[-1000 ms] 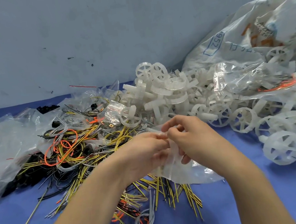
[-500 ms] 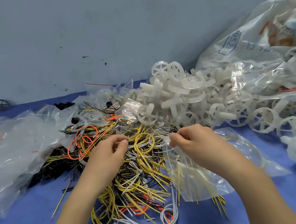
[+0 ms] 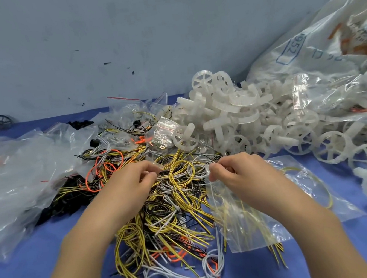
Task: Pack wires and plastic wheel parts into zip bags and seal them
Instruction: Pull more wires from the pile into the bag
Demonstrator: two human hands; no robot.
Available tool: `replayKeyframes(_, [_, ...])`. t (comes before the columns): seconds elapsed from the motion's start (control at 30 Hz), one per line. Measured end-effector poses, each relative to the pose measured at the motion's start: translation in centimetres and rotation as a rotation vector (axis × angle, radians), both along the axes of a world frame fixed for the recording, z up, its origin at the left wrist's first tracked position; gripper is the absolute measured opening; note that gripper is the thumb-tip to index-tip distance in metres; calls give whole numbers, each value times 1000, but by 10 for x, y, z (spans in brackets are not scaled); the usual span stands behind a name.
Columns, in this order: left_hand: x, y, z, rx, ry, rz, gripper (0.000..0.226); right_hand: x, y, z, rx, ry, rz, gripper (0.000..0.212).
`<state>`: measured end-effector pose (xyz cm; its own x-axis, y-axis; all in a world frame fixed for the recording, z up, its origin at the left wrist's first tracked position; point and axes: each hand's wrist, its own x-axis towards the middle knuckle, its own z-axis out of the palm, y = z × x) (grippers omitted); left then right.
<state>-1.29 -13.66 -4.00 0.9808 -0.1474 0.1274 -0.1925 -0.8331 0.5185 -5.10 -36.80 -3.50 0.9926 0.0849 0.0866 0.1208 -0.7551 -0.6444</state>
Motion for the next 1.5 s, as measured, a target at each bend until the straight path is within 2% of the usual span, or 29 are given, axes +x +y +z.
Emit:
replayKeyframes(0.1, [-14,9,4,58,68,-76,14,2,2,-1,-18,-9,-2,37])
replayKeyframes(0.2, [-26,7,2,57,107,-155,19,3,4,-3,-57,-37,-1,36])
replayKeyframes(0.37, [-29,-5,-18,286,-66,-157,27,4,7,-4,-110,-56,3,33])
replayKeyframes(0.57, [-24,0,-24,316,-247,-191,17,6,7,-6,-89,-52,7,29])
replayKeyframes(0.63, [-21,5,-20,243,-294,-209,17,6,5,-6,-85,-51,9,27])
replayKeyframes(0.73, [-20,12,-13,16,-293,-200,15,6,3,-7,-76,-23,49,25])
replayKeyframes(0.9, [-20,17,-4,-362,-51,-140,10,2,2,-5,-103,7,126,35])
replayKeyframes(1.1, [-24,16,10,-864,55,-83,19,3,-3,-5,-80,26,133,38])
replayKeyframes(1.17, [-25,12,9,-876,90,-37,14,2,-4,-6,-80,83,132,44])
replayKeyframes(1.3, [-28,-1,3,-701,264,-68,14,2,-1,-9,-192,155,109,56])
replayKeyframes(1.4, [-30,-21,-8,-642,388,-127,19,1,0,-10,-252,164,69,51])
replayKeyframes(1.5, [-32,-42,-17,-644,468,-141,20,0,-2,-8,-194,152,41,45])
